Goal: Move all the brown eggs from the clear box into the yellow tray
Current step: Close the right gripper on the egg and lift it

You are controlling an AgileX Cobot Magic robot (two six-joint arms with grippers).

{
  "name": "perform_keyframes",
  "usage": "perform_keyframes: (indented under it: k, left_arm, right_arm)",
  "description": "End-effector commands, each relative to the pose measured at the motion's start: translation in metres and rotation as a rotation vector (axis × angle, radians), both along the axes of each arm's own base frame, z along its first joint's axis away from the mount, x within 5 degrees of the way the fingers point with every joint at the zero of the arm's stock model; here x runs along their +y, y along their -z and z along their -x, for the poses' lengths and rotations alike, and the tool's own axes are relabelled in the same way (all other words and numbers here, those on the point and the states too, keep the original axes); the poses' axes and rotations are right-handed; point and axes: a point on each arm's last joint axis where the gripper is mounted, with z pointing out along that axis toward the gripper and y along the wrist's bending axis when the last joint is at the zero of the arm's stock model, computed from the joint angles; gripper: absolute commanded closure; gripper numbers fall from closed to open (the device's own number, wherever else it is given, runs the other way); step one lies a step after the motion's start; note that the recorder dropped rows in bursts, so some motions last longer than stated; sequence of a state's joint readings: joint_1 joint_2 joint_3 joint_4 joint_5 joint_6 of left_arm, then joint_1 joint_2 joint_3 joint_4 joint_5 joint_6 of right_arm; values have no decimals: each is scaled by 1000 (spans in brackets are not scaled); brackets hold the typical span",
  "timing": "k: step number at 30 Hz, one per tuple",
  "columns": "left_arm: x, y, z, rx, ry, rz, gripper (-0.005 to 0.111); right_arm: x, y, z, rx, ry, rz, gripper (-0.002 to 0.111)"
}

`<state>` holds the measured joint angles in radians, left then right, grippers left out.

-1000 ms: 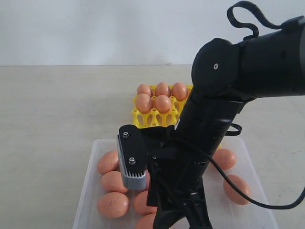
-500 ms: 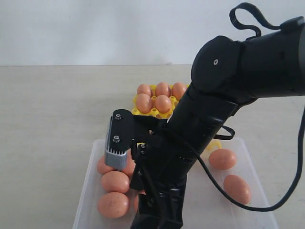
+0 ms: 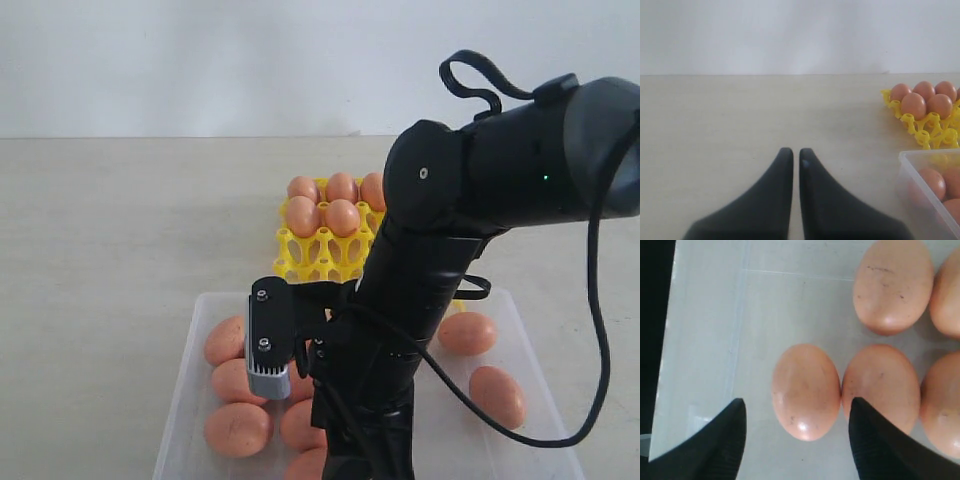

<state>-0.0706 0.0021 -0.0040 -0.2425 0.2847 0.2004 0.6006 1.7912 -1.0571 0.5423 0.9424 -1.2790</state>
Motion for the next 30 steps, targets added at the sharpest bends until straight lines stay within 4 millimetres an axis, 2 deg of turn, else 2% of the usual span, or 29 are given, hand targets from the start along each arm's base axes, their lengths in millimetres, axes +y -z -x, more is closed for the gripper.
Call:
perform_keyframes:
  k: [1,18,23,27,30]
  left_arm:
    - [0,1,0,0,9,-1,103]
    - [0,1,0,0,9,-1,103]
    - [0,1,0,0,9,-1,103]
    - [0,1,0,0,9,-1,103]
    - [0,1,0,0,9,-1,103]
  right_arm:
    - [1,-1,-3,-39,7,-10,57]
    - [2,-1,-3,-36,13,-16,57]
    - [10,-2,4,-11,2,-34,57]
    - [16,-1,9,-41,-38,-24,57]
    - [12,1,4,-77,-4,28,57]
